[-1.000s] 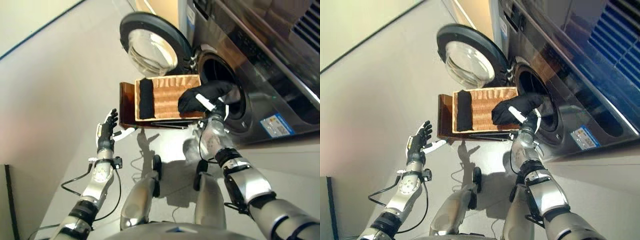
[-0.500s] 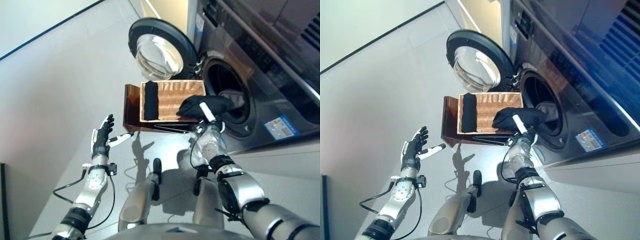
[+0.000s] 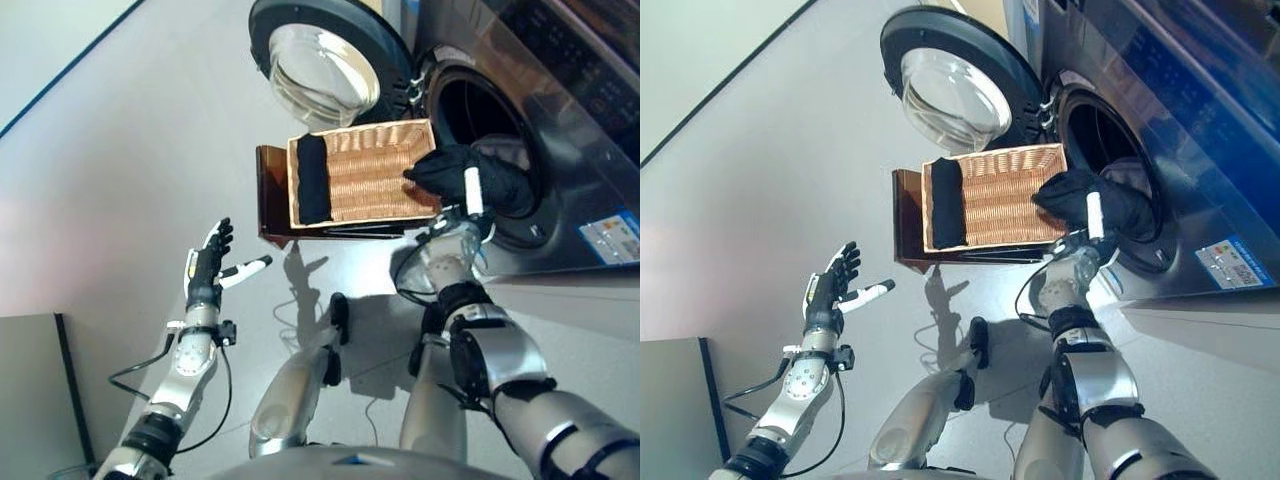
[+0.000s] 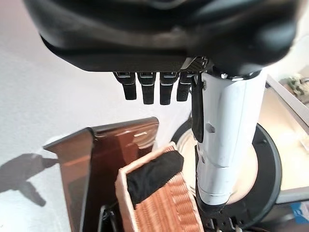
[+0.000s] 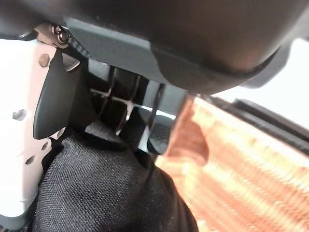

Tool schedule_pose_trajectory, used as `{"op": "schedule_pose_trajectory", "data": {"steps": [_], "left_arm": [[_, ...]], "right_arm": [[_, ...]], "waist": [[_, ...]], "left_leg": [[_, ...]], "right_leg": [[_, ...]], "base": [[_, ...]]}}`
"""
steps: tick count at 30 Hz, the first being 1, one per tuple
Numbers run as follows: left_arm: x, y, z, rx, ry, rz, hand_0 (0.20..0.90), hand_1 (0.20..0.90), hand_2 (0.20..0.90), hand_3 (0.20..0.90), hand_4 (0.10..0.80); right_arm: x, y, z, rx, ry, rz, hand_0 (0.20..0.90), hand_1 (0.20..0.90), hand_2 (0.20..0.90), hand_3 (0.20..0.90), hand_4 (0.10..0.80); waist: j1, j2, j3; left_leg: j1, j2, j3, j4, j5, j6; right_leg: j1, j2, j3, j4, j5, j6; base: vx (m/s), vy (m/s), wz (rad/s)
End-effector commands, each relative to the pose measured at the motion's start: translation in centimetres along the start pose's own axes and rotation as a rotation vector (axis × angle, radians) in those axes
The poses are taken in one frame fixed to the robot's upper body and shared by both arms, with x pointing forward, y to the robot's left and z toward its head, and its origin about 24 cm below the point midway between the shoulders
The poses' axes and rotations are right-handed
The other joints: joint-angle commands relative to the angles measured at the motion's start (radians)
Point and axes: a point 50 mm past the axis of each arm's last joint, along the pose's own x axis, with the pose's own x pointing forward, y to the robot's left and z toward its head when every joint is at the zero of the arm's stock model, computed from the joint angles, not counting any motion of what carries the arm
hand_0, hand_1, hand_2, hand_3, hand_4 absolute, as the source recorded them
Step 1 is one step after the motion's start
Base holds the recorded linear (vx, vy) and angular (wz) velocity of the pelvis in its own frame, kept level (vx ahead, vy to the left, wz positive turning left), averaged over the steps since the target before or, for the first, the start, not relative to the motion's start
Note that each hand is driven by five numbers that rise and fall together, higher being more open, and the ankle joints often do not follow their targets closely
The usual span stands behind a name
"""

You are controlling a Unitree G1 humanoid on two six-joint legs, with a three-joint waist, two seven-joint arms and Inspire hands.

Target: Pick up the clothes and place them into the washing machine

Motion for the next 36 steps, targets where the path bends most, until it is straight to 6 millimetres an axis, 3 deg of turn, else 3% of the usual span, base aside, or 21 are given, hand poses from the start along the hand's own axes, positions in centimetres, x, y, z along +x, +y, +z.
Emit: {"op": "schedule_pose_trajectory", "data": {"steps": [1,2,4,5,8,12,13,14,15,18,25,36], "left_arm": [[1.0,1.1,4.4,-0.029,-0.232,0.003,0.9,0.9,0.9,0.9,0.8],[1.0,1.1,4.6,-0.03,-0.243,-0.005,0.9,0.9,0.9,0.9,0.8],[1.0,1.1,4.7,-0.032,-0.246,-0.006,0.9,0.9,0.9,0.9,0.8],[0.9,1.3,5.2,-0.034,-0.264,-0.013,0.9,0.9,0.9,0.9,0.8],[0.9,1.3,5.4,-0.035,-0.275,-0.016,0.9,0.9,0.9,0.9,0.8],[0.9,1.6,5.7,-0.037,-0.287,-0.006,0.9,0.9,0.9,0.9,0.8],[0.9,1.6,5.7,-0.039,-0.287,-0.008,0.9,0.9,0.9,0.9,0.8],[0.9,1.5,5.7,-0.04,-0.287,-0.008,0.9,0.9,0.9,0.9,0.8],[0.8,1.5,5.6,-0.037,-0.286,-0.007,0.9,0.9,0.9,0.9,0.8],[0.6,1.4,5.4,-0.041,-0.276,-0.017,0.9,0.9,0.9,0.9,0.8],[0.7,1.5,5.2,-0.066,-0.261,0.01,0.9,0.9,0.9,0.9,0.8],[0.9,1.6,5.0,-0.099,-0.25,0.009,0.9,0.9,0.9,0.9,0.8]], "right_arm": [[-0.8,8.2,5.8,0.062,-0.203,0.264,0.2,0.2,0.2,0.2,0.3],[-0.6,9.2,7.5,0.044,-0.24,0.27,0.2,0.2,0.2,0.2,0.3],[-0.5,9.6,8.2,0.041,-0.253,0.272,0.2,0.2,0.2,0.2,0.3],[-0.5,10.6,10.0,0.0,-0.3,0.29,0.2,0.2,0.2,0.2,0.3],[-0.6,11.7,12.0,-0.027,-0.354,0.302,0.2,0.2,0.2,0.2,0.3],[-1.6,14.1,17.2,-0.047,-0.491,0.328,0.2,0.2,0.2,0.2,0.3],[-1.8,14.4,18.2,-0.054,-0.52,0.327,0.425,0.425,0.425,0.425,0.461],[-1.8,14.4,18.3,-0.054,-0.521,0.327,0.837,0.837,0.837,0.837,0.755],[-2.6,15.2,20.5,-0.071,-0.594,0.337,0.9,0.9,0.9,0.9,0.8],[-3.0,15.4,21.7,-0.074,-0.625,0.35,0.9,0.9,0.9,0.9,0.8],[-1.9,14.5,19.2,-0.092,-0.548,0.332,0.9,0.9,0.9,0.9,0.8],[-1.0,13.4,12.9,-0.16,-0.387,0.35,0.9,0.9,0.9,0.9,0.8]], "waist": [[0.037,-0.028,-0.015],[0.048,-0.027,-0.019],[0.051,-0.026,-0.019],[0.062,-0.025,-0.02],[0.069,-0.023,-0.022],[0.086,-0.011,-0.023],[0.089,-0.01,-0.022],[0.089,-0.01,-0.022],[0.092,-0.006,-0.019],[0.092,-0.001,-0.017],[0.077,0.009,-0.026],[0.07,0.024,-0.044]], "left_leg": [[-0.067,0.01,-0.008,0.128,-0.136,-0.086],[-0.064,0.013,-0.017,0.1,-0.119,-0.092],[-0.063,0.015,-0.021,0.087,-0.11,-0.094],[-0.062,0.02,-0.031,0.065,-0.093,-0.1],[-0.064,0.024,-0.038,0.041,-0.075,-0.107],[-0.075,0.026,-0.052,0.014,-0.047,-0.118],[-0.078,0.026,-0.055,0.012,-0.044,-0.119],[-0.079,0.026,-0.054,0.012,-0.044,-0.119],[-0.084,0.026,-0.059,0.01,-0.04,-0.12],[-0.087,0.024,-0.064,0.005,-0.034,-0.12],[-0.072,0.015,-0.058,0.011,-0.046,-0.113],[-0.056,0.007,-0.036,0.036,-0.07,-0.106]], "right_leg": [[0.051,-0.045,0.033,-0.162,0.029,0.053],[0.046,-0.042,0.027,-0.163,0.026,0.053],[0.043,-0.041,0.023,-0.162,0.024,0.052],[0.033,-0.04,0.017,-0.156,0.022,0.052],[0.019,-0.042,0.008,-0.149,0.016,0.052],[-0.017,-0.047,-0.004,-0.118,0.004,0.049],[-0.024,-0.048,-0.003,-0.109,0.0,0.049],[-0.025,-0.048,-0.003,-0.108,0.0,0.049],[-0.041,-0.048,0.0,-0.088,-0.006,0.048],[-0.056,-0.05,0.004,-0.064,-0.017,0.045],[-0.047,-0.049,0.016,-0.058,-0.022,0.045],[-0.004,-0.059,0.023,-0.102,0.002,0.049]], "base": [[0.02,-0.086,-0.01],[0.013,-0.058,-0.01],[-0.001,-0.056,0.04],[-0.019,-0.039,0.09],[-0.029,-0.034,0.13],[-0.034,-0.023,0.12],[-0.026,-0.008,0.15],[-0.033,-0.003,0.2],[-0.037,-0.007,0.21],[-0.02,0.007,0.16],[0.005,0.003,0.02],[0.003,0.03,-0.04]]}}
